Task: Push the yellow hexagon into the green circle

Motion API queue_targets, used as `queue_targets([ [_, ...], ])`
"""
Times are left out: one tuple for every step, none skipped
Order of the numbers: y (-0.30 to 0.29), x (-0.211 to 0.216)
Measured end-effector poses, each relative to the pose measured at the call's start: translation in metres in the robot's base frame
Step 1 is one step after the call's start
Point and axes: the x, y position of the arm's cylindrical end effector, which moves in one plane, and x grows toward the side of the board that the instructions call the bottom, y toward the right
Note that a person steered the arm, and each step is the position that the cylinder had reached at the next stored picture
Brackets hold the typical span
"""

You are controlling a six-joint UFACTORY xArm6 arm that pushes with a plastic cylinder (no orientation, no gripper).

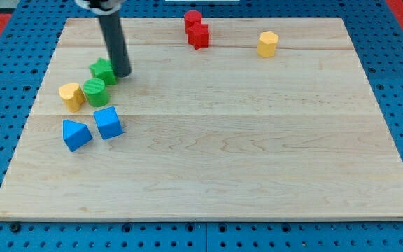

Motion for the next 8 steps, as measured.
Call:
queue_targets([
  [-0.003, 0.011],
  [0.123, 0.011],
  [0.253, -0.010],
  [0.335, -0.060],
  [0.324, -0.089],
  [0.228, -0.073],
  [0.115, -0.040],
  [0.069, -0.013],
])
